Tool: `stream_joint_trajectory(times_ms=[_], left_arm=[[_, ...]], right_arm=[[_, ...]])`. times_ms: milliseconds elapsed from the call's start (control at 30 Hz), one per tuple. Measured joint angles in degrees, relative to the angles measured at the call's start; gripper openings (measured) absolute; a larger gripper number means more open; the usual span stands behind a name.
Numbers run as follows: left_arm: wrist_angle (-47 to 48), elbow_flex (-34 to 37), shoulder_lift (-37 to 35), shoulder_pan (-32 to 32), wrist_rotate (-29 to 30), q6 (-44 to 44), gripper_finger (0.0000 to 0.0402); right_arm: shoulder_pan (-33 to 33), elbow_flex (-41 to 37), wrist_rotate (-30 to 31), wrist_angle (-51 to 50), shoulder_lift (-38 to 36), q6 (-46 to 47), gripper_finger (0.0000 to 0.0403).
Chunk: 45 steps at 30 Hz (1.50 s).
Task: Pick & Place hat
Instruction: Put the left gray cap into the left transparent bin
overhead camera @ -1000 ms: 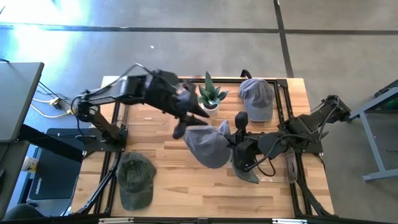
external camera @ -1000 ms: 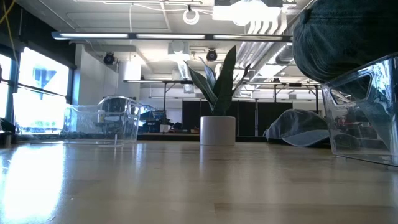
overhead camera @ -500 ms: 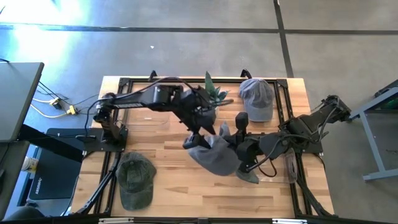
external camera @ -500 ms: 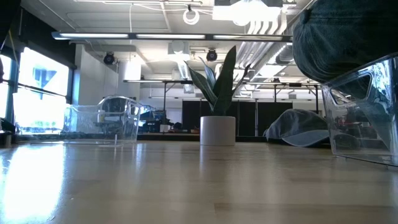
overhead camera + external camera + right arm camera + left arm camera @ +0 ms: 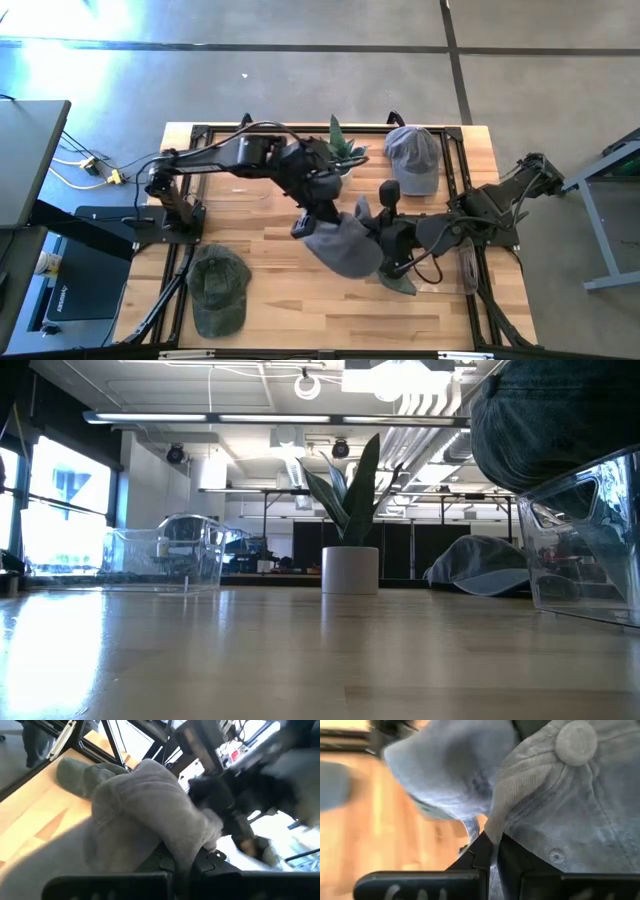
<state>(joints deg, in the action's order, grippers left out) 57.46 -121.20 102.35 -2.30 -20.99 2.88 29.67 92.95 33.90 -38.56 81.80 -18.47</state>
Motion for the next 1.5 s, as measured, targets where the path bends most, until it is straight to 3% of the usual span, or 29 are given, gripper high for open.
stream_joint_trajectory(times_ms=[200,367,600,733,867,1167,1367,1500], left_arm=[[1.35,0.08,-5.52,-1.28,12.25,-1.20,0.0005],[0.34,0.15,-9.10,-2.74,16.52,-1.34,0.0003],[-3.10,0.03,-11.57,-5.13,19.60,-2.64,0.0001],[-5.15,0.00,-11.74,-6.07,19.99,-3.22,0.0001],[-5.53,-0.10,-13.13,-6.46,21.40,-4.89,0.0001],[-5.21,-0.07,-14.78,-6.39,21.59,-7.54,0.0001],[-5.03,-0.03,-15.24,-6.76,20.57,-8.61,0.0001],[-4.95,-0.03,-15.20,-6.72,20.34,-8.66,0.0001]], right_arm=[[0.00,0.00,-0.41,-0.16,0.00,5.12,0.0006],[-0.48,0.00,-2.73,0.04,0.00,10.41,0.0004],[-2.48,0.00,-2.92,0.43,0.00,19.52,0.0033],[-3.84,-0.02,-6.05,1.74,0.00,24.09,0.0072],[-4.22,-0.07,-9.71,5.68,-0.07,25.76,0.0133],[-4.29,-0.11,-21.28,3.71,-5.21,31.87,0.0265],[-7.69,-0.11,-20.44,3.47,-8.69,32.61,0.0295],[-12.64,-0.07,-20.59,-3.43,-9.14,33.24,0.0296]])
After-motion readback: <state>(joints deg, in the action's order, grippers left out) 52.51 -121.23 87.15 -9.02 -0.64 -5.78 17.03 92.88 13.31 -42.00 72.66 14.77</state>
